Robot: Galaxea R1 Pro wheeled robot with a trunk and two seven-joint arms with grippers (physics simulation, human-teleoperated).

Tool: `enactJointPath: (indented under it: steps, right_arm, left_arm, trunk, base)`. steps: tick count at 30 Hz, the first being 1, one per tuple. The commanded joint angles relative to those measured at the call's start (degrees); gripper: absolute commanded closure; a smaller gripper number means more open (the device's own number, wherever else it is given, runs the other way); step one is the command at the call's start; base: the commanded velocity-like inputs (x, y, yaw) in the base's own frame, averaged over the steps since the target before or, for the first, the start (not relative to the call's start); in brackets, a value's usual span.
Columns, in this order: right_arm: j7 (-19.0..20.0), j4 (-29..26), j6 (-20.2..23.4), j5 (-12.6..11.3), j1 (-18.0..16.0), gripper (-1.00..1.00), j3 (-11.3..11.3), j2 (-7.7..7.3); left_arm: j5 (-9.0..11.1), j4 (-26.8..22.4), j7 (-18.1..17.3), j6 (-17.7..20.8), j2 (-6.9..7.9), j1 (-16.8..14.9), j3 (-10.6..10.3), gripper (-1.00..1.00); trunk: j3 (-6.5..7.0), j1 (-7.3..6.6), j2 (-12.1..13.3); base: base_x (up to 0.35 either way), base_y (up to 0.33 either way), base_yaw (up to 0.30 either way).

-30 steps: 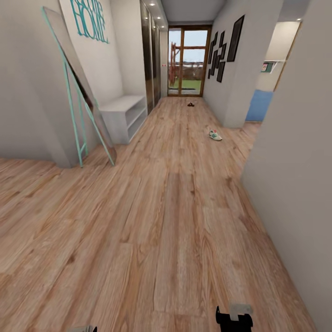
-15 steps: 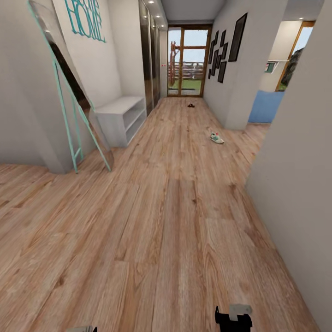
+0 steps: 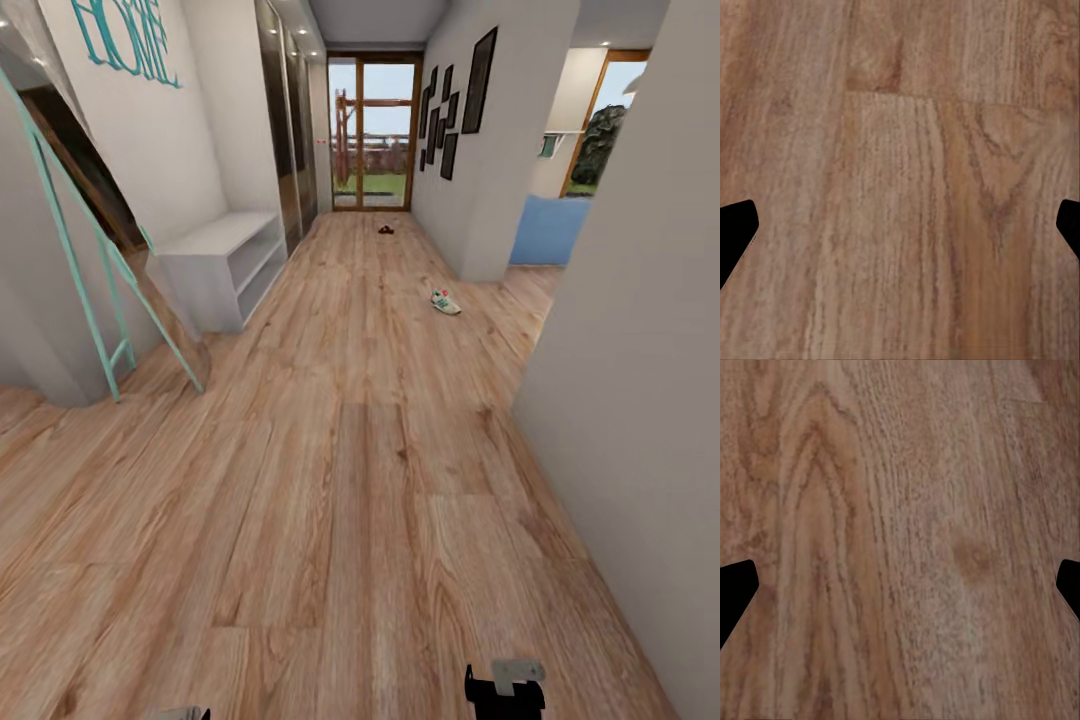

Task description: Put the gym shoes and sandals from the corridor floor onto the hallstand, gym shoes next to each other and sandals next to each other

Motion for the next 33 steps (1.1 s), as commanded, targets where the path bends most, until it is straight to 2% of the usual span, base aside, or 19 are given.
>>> enactJointPath:
  steps: [1, 11, 15, 16, 19, 23, 33]
  right_arm:
    - [-0.25, 0.08, -0.12, 0.61, -0.03, -1.00, -0.41, -0.01]
    - [0.14, 0.12, -0.12, 0.63, 0.23, -1.00, -0.45, -0.08]
    - [2.77, 0.09, -0.12, 0.63, 0.45, -1.00, -0.45, -0.09]
    - [4.90, 0.07, -0.12, 0.63, 0.53, -1.00, -0.46, -0.11]
    - [7.82, 0.05, -0.12, 0.60, 0.60, -1.00, -0.46, -0.14]
    - [10.37, 0.00, -0.12, 0.49, 0.65, -1.00, -0.51, -0.36]
    - [11.16, -0.05, -0.12, 0.37, 0.67, -1.00, -0.70, -0.71]
  left_arm:
    - [0.29, 0.06, -0.60, -0.06, 0.00, -0.04, 0.37, -1.00]
    - [0.29, 0.07, -0.60, -0.06, -0.04, -0.07, 0.37, -1.00]
    - [0.29, 0.07, -0.60, -0.06, -0.06, -0.06, 0.37, -1.00]
    - [0.29, 0.07, -0.60, -0.06, -0.07, -0.07, 0.37, -1.00]
    - [0.29, 0.06, -0.60, -0.06, -0.07, -0.06, 0.37, -1.00]
    - [0.29, 0.06, -0.60, -0.06, -0.08, -0.04, 0.37, -1.00]
    - [0.29, 0.06, -0.60, -0.06, -0.08, -0.06, 0.37, -1.00]
  trunk:
    - [-0.05, 0.03, -0.02]
    - [-0.05, 0.03, -0.02]
    - [-0.05, 0.03, -0.02]
    - [-0.05, 0.03, -0.02]
    - [-0.05, 0.03, -0.02]
    - [-0.05, 0.03, -0.02]
    - [-0.05, 0.03, -0.02]
  base:
    - [0.339, 0.000, -0.014]
    - [0.338, 0.000, -0.005]
    - [0.339, 0.000, -0.001]
    - [0.339, 0.000, 0.000]
    - [0.339, 0.000, 0.000]
    - [0.339, 0.000, 0.000]
    - [0.338, 0.000, 0.000]
